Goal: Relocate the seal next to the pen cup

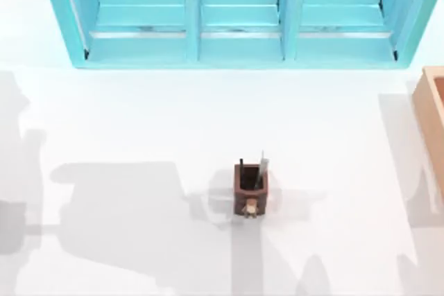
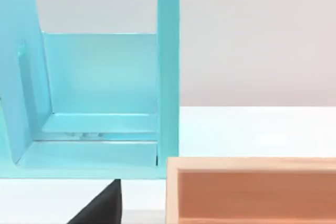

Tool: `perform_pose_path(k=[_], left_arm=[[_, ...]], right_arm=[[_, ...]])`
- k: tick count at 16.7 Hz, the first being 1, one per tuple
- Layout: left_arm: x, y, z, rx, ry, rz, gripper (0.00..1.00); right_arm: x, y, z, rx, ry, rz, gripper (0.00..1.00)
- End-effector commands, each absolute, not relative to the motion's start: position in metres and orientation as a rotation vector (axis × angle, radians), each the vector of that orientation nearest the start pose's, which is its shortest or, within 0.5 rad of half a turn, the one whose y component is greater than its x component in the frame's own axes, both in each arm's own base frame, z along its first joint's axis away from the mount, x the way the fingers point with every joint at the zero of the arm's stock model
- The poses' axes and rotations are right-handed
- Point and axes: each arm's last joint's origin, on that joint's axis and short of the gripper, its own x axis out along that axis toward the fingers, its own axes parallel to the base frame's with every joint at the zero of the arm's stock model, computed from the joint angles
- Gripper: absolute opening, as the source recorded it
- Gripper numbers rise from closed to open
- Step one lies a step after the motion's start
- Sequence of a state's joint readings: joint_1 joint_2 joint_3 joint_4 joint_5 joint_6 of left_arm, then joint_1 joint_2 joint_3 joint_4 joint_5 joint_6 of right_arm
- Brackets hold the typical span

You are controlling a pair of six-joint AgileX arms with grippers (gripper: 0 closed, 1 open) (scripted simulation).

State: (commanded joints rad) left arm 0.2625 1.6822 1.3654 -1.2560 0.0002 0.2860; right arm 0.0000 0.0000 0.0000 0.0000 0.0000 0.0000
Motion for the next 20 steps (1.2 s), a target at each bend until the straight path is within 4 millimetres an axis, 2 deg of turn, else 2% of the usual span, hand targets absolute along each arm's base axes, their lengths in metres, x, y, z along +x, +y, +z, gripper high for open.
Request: perform_pose_path(k=[2,7,9,14,20], left_arm=[[0.297,0.083,0.228,0.014,1.577,-0.017,1.0],[0.299,0.084,0.17,0.018,1.559,-0.013,1.0],[0.296,0.084,0.153,0.016,1.568,-0.015,1.0],[0.295,0.083,0.149,0.015,1.571,-0.016,1.0],[0.295,0.083,0.149,0.015,1.571,-0.016,0.55]], right_arm=[[0.106,-0.001,0.16,0.0,0.0,0.0,1.0],[0.106,-0.001,0.16,0.0,0.0,0.0,1.0],[0.106,-0.001,0.16,0.0,0.0,0.0,1.0],[0.106,-0.001,0.16,0.0,0.0,0.0,1.0],[0.106,-0.001,0.16,0.0,0.0,0.0,1.0]])
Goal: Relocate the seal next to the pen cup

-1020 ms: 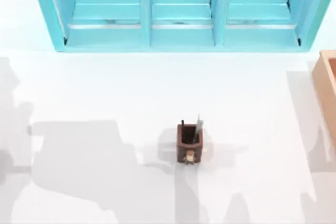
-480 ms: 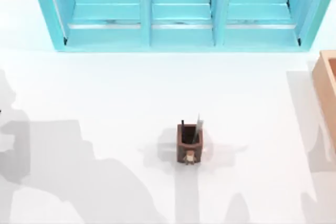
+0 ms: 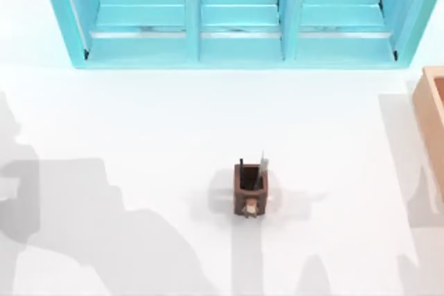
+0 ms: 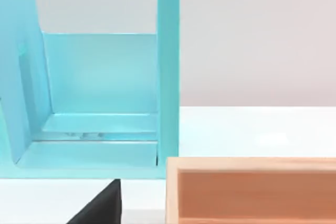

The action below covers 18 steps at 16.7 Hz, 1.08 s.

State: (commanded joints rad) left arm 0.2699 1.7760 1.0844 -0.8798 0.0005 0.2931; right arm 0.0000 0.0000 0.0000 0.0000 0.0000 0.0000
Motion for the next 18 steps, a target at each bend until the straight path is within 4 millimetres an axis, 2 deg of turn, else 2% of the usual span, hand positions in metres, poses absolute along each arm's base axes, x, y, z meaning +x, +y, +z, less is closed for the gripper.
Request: perform_pose_path(k=[7,18], left_arm=[[0.2949,0.0834,0.1491,0.015,1.571,-0.016,0.02],[0.2978,0.0792,0.1534,0.017,1.568,-0.017,0.0]], right_arm=[[0.1057,-0.0012,0.16,0.0,0.0,0.0,1.0],[0.1057,-0.0012,0.16,0.0,0.0,0.0,1.0]])
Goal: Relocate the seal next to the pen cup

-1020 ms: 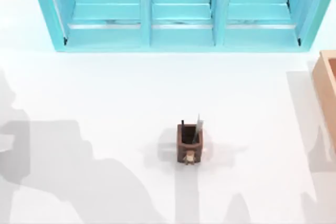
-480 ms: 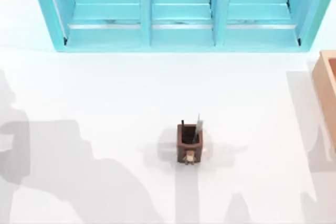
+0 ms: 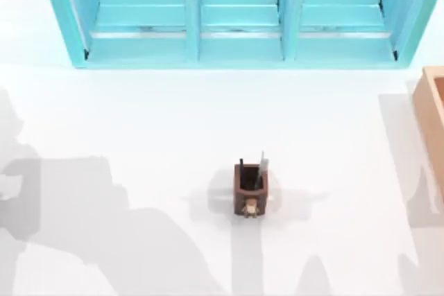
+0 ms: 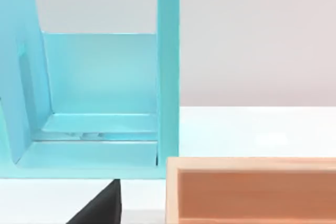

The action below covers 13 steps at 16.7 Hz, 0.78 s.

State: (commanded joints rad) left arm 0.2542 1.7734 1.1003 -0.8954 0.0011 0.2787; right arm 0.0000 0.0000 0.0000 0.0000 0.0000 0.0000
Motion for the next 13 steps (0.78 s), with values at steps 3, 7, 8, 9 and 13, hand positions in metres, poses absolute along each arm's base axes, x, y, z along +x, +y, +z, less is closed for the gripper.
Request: perform_pose_path(k=[3,7,8,9,13], left_arm=[[0.31,0.054,0.179,0.015,1.565,-0.014,0.0],[0.312,-0.003,0.231,0.016,1.595,-0.018,0.0],[0.309,-0.018,0.245,0.018,1.598,-0.017,0.0],[0.305,-0.031,0.258,0.019,1.596,-0.017,0.0],[0.292,-0.057,0.29,0.017,1.57,-0.018,0.0]], right_arm=[[0.106,-0.001,0.16,0.0,0.0,0.0,1.0],[0.106,-0.001,0.16,0.0,0.0,0.0,1.0],[0.106,-0.001,0.16,0.0,0.0,0.0,1.0],[0.106,-0.001,0.16,0.0,0.0,0.0,1.0],[0.106,-0.001,0.16,0.0,0.0,0.0,1.0]])
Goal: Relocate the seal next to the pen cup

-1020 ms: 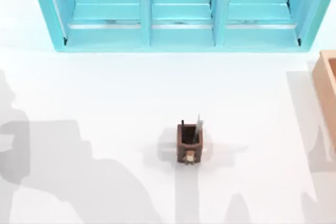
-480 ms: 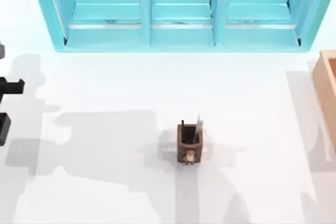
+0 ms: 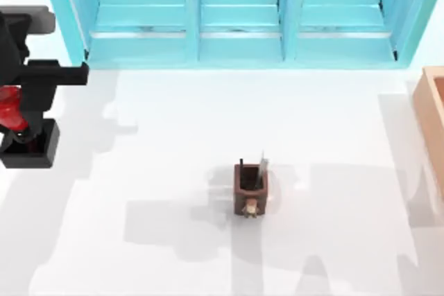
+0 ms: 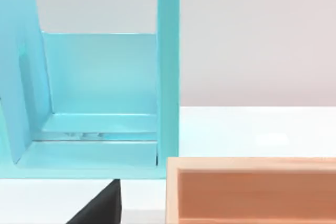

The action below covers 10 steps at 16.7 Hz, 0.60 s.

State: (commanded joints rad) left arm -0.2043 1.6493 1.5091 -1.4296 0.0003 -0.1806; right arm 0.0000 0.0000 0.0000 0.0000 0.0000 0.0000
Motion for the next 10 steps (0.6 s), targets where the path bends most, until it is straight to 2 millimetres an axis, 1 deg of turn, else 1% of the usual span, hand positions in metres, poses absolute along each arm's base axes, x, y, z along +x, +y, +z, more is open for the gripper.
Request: perform_pose_path(k=[3,5,7,8,10], left_arm=[[0.293,-0.056,0.288,0.016,1.574,-0.017,0.0],[0.296,-0.061,0.287,0.016,1.574,-0.016,0.0],[0.303,-0.081,0.282,0.016,1.574,-0.015,0.0],[0.307,-0.095,0.278,0.016,1.575,-0.014,0.0],[0.311,-0.131,0.268,0.017,1.58,-0.012,0.0]], right_arm=[[0.106,-0.001,0.16,0.0,0.0,0.0,1.0],[0.106,-0.001,0.16,0.0,0.0,0.0,1.0],[0.106,-0.001,0.16,0.0,0.0,0.0,1.0],[0.106,-0.001,0.16,0.0,0.0,0.0,1.0],[0.106,-0.001,0.16,0.0,0.0,0.0,1.0]])
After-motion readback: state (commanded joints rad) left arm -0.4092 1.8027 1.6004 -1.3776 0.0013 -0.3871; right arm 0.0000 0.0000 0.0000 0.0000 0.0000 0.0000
